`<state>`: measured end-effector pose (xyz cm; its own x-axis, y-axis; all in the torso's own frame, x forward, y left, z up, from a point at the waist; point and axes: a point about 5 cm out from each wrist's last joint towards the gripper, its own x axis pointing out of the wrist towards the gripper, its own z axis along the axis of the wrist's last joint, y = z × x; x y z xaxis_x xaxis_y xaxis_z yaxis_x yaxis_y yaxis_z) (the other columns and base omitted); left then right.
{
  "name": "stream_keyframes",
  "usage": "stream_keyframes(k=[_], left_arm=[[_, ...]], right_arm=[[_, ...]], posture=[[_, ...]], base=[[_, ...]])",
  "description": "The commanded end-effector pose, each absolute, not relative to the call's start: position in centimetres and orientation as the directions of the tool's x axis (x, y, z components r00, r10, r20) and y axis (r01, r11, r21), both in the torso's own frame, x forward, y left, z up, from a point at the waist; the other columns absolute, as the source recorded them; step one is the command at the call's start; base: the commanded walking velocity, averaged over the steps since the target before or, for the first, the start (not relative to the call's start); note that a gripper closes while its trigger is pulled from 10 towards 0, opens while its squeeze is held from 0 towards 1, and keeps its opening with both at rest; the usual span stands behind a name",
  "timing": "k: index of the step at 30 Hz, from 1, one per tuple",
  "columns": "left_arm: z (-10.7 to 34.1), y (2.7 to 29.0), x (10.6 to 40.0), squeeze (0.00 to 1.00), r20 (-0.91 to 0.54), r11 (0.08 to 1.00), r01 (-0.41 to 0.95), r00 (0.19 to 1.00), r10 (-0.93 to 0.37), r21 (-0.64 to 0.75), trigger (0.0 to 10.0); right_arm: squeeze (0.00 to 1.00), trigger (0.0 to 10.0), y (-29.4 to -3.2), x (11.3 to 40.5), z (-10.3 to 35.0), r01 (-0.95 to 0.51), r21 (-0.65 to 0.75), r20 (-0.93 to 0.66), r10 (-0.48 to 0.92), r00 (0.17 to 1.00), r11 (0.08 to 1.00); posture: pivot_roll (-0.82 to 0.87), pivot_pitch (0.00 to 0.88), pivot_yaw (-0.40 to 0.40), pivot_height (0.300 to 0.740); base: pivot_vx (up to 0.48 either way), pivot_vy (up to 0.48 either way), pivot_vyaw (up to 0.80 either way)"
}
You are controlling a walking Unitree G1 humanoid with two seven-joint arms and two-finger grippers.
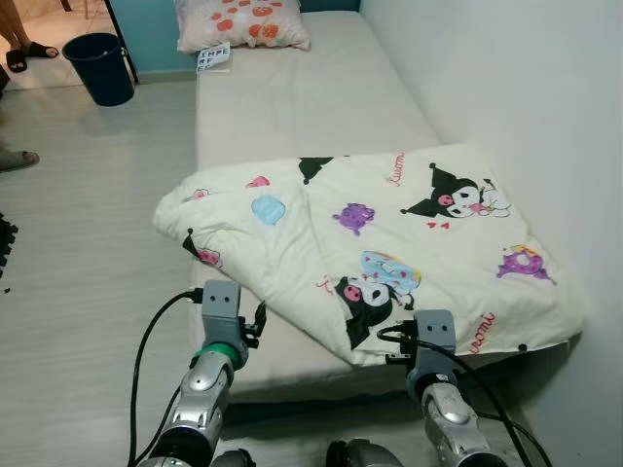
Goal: Clean up the room
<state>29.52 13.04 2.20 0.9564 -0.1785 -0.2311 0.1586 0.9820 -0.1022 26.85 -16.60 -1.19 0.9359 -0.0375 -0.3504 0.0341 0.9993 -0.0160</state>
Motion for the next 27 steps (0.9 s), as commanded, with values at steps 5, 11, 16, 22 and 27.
stream_keyframes(k=[5, 11, 16, 22, 27], left_arm=[[1.68, 13.77, 29.02, 0.00, -0.250, 0.987, 0.149, 0.955, -0.160, -0.063, 10.0], [1.55, 13.56, 28.92, 0.00, -0.260, 0.983, 0.181, 0.948, -0.184, -0.038, 10.0], [1.60, 13.22, 28.92, 0.00, -0.259, 0.979, 0.201, 0.945, -0.200, -0.021, 10.0], [1.60, 13.13, 28.93, 0.00, -0.262, 0.976, 0.216, 0.942, -0.208, -0.001, 10.0], [1.52, 13.42, 28.93, 0.00, -0.265, 0.984, 0.179, 0.948, -0.178, -0.022, 10.0]], right_arm=[[0.00, 10.0, -16.29, 26.30, -1.79, 0.031, -0.008, -0.379, -0.031, 0.925, 0.999], [0.00, 10.0, -16.24, 26.27, -1.81, 0.031, -0.006, -0.379, -0.031, 0.925, 0.999], [0.00, 10.0, -16.20, 26.26, -1.82, 0.031, -0.002, -0.379, -0.029, 0.925, 1.000], [0.00, 10.0, -16.15, 26.30, -1.80, 0.031, 0.000, -0.379, -0.029, 0.925, 1.000], [0.00, 10.0, -16.06, 26.39, -1.68, 0.030, 0.006, -0.371, -0.025, 0.928, 1.000]], posture=[[-0.01, 0.129, 0.022, 0.740], [-0.02, 0.124, 0.025, 0.740], [-0.01, 0.120, 0.025, 0.740], [-0.01, 0.117, 0.029, 0.740], [-0.01, 0.119, 0.030, 0.740]], base=[[0.000, 0.000, 0.00], [0.000, 0.000, 0.00], [0.000, 0.000, 0.00], [0.000, -0.240, 0.00], [0.000, -0.096, 0.00]])
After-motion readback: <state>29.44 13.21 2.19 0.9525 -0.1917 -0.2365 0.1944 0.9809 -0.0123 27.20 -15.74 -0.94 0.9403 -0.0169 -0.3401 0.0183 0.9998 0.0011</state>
